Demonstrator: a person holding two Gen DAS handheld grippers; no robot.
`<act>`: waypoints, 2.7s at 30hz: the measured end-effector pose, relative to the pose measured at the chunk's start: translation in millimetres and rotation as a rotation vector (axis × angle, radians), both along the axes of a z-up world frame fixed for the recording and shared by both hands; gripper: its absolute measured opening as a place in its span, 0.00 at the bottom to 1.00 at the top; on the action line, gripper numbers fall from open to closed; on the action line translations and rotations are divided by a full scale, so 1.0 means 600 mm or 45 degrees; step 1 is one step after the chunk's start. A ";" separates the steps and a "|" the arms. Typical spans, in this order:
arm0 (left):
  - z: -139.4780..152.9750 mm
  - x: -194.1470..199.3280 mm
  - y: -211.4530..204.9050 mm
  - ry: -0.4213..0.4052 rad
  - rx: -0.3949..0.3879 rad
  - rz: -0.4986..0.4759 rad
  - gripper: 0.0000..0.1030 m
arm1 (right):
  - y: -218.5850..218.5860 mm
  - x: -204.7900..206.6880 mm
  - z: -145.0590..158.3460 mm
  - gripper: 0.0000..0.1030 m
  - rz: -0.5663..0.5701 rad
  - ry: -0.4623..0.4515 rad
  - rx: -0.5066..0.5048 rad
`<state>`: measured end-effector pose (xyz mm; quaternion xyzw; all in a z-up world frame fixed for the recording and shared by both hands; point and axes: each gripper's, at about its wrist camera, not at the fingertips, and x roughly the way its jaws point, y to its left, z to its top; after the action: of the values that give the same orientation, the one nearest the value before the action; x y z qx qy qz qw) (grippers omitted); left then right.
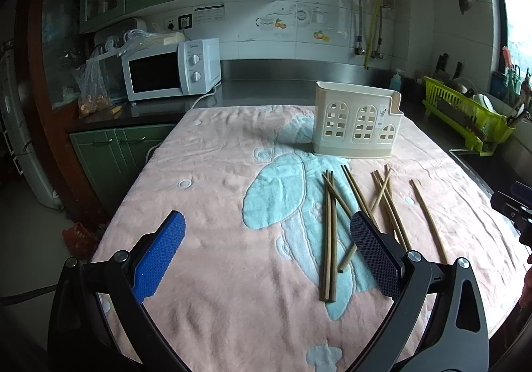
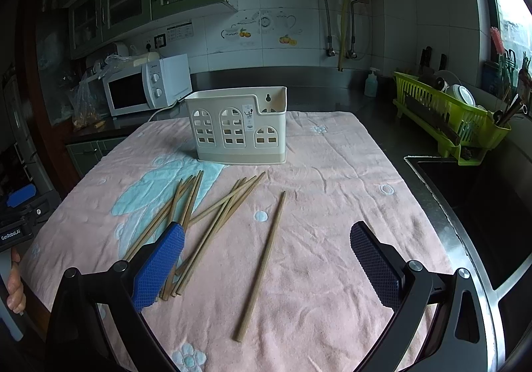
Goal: Organize utensils
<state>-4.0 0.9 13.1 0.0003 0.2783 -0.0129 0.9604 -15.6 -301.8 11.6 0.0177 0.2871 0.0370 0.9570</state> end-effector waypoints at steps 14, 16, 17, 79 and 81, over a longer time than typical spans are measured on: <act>-0.002 -0.001 0.008 -0.008 0.003 0.011 0.95 | -0.002 -0.003 -0.001 0.94 -0.003 -0.015 0.014; -0.001 -0.001 0.008 -0.009 0.002 0.010 0.95 | -0.003 -0.003 -0.001 0.94 -0.004 -0.014 0.014; -0.001 0.000 0.008 -0.010 0.003 0.011 0.95 | -0.003 -0.002 -0.001 0.94 -0.004 -0.015 0.014; -0.182 0.053 -0.058 0.365 -0.034 -0.285 0.26 | 0.007 0.028 -0.101 0.93 0.032 0.132 0.036; -0.185 0.057 -0.062 0.371 -0.024 -0.289 0.26 | 0.008 0.031 -0.104 0.93 0.035 0.140 0.035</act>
<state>30.4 -36.3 -97.6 0.0210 0.4123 -0.1236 0.9024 3.0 -297.2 -50.6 0.0291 0.3388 0.0530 0.9389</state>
